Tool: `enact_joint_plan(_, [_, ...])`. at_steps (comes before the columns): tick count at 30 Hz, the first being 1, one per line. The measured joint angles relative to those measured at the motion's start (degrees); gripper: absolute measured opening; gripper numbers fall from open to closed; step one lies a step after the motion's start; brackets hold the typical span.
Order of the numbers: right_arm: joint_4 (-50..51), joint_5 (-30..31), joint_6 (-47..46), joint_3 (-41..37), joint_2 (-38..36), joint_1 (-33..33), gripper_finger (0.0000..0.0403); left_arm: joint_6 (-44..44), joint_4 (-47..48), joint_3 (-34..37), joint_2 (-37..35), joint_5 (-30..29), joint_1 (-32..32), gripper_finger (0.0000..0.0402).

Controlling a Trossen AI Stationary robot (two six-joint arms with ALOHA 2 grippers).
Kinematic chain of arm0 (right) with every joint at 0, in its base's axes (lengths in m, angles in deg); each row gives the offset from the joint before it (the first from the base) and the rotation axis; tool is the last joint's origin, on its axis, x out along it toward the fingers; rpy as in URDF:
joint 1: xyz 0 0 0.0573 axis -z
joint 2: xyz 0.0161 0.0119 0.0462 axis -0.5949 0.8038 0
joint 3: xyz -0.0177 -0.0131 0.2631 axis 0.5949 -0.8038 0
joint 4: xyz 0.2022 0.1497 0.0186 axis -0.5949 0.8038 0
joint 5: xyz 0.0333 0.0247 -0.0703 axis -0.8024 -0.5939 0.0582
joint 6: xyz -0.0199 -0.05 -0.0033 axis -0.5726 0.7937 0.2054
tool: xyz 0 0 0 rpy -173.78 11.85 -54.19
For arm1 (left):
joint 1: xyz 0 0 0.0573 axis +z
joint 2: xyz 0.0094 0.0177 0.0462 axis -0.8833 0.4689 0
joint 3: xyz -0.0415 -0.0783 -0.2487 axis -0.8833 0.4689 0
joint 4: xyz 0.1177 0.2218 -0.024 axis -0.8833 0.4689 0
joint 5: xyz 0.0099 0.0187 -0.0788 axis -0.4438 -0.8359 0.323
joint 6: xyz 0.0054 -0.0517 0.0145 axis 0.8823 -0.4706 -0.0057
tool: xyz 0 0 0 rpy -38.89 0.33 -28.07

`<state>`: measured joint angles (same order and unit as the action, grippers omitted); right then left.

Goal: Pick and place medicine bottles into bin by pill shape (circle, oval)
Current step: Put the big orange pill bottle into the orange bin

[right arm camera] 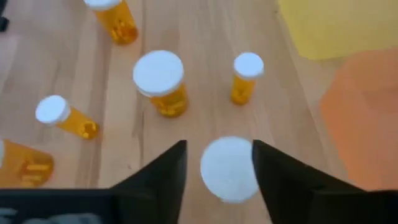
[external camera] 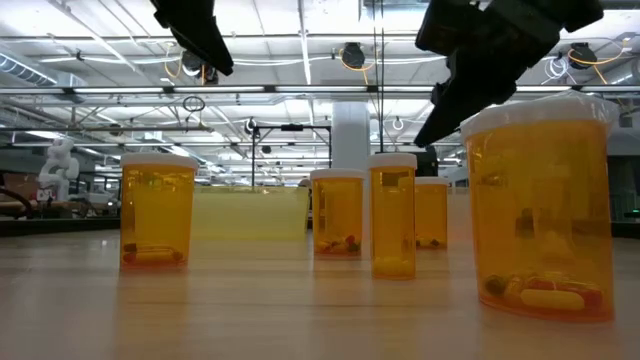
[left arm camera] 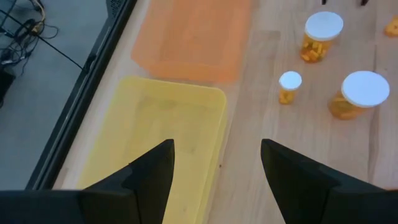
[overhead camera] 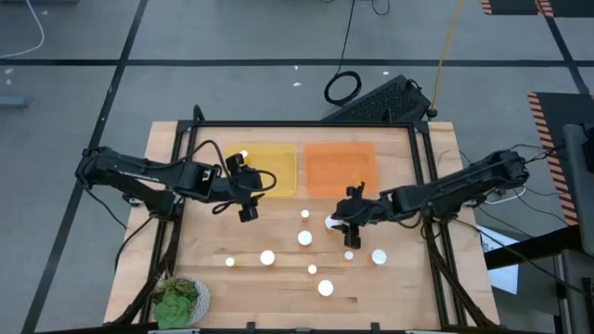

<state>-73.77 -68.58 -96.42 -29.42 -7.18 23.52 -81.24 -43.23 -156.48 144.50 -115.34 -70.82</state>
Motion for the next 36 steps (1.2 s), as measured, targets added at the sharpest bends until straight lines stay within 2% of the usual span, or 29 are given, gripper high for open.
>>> enact_joint_plan(9, [-2.6, 1.1, 2.0, 0.1, 4.7, 0.3, 0.0298, -1.4, -0.1, 0.0, 0.5, 0.1, -0.8, 0.0243])
enact_joint_plan(15, [-2.6, 1.1, 2.2, 0.0, 8.2, 0.6, 0.0324, -2.0, -0.1, 0.0, 0.5, 0.1, -1.5, 0.0243])
enact_joint_plan(21, [-2.2, 0.5, 2.2, 0.0, 9.0, 0.6, 0.0308, -1.8, -0.1, 0.0, 0.5, 0.1, -1.8, 0.0243])
enact_joint_plan(31, [-1.9, -0.4, 2.2, 0.0, 9.0, 0.7, 0.0217, -1.7, -0.1, 0.0, 0.5, 0.1, -1.8, 0.0243])
enact_joint_plan(36, [-1.9, -0.3, 2.2, 0.0, 9.0, 1.4, 0.0200, -1.7, -0.1, 0.0, 0.5, 0.1, -1.8, 0.0243])
